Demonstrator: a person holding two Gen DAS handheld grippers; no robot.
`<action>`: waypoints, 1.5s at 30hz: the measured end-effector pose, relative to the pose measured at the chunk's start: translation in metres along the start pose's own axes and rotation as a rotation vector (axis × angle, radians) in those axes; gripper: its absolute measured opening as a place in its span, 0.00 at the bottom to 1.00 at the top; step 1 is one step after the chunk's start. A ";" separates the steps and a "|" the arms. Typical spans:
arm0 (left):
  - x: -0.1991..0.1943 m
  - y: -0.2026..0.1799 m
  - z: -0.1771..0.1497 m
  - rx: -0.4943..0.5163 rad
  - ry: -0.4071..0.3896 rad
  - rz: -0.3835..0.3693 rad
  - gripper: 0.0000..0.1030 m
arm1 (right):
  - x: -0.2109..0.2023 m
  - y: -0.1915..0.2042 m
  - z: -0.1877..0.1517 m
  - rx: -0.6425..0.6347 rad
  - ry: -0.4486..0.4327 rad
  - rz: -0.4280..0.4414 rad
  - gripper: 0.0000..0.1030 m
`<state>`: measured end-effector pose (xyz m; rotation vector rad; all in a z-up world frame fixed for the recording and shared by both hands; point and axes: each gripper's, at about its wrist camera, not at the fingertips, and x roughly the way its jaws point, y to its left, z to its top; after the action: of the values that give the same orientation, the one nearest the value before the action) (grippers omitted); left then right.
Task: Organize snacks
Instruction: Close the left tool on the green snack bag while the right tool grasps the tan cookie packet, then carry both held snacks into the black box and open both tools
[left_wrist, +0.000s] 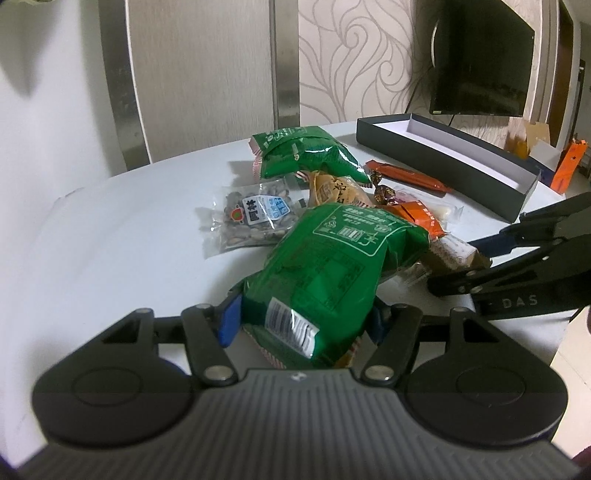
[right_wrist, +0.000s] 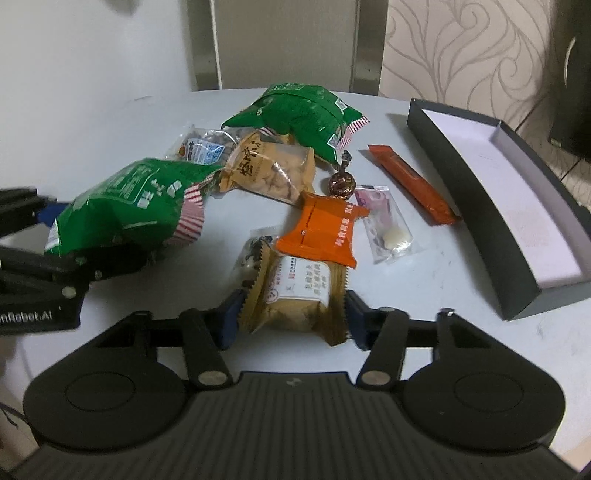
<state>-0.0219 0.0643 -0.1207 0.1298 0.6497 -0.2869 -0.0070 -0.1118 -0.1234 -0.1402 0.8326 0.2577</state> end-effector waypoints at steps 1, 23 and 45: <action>0.000 0.000 0.000 -0.004 -0.001 0.001 0.65 | -0.001 -0.001 -0.001 -0.004 -0.002 -0.001 0.50; -0.012 -0.022 0.018 0.007 -0.030 -0.052 0.64 | -0.063 0.012 -0.006 -0.084 -0.073 -0.067 0.42; 0.097 -0.142 0.157 0.086 -0.137 -0.168 0.64 | -0.071 -0.157 0.044 0.008 -0.127 -0.253 0.42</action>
<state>0.0991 -0.1252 -0.0600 0.1367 0.5128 -0.4822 0.0226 -0.2651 -0.0382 -0.2178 0.6816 0.0255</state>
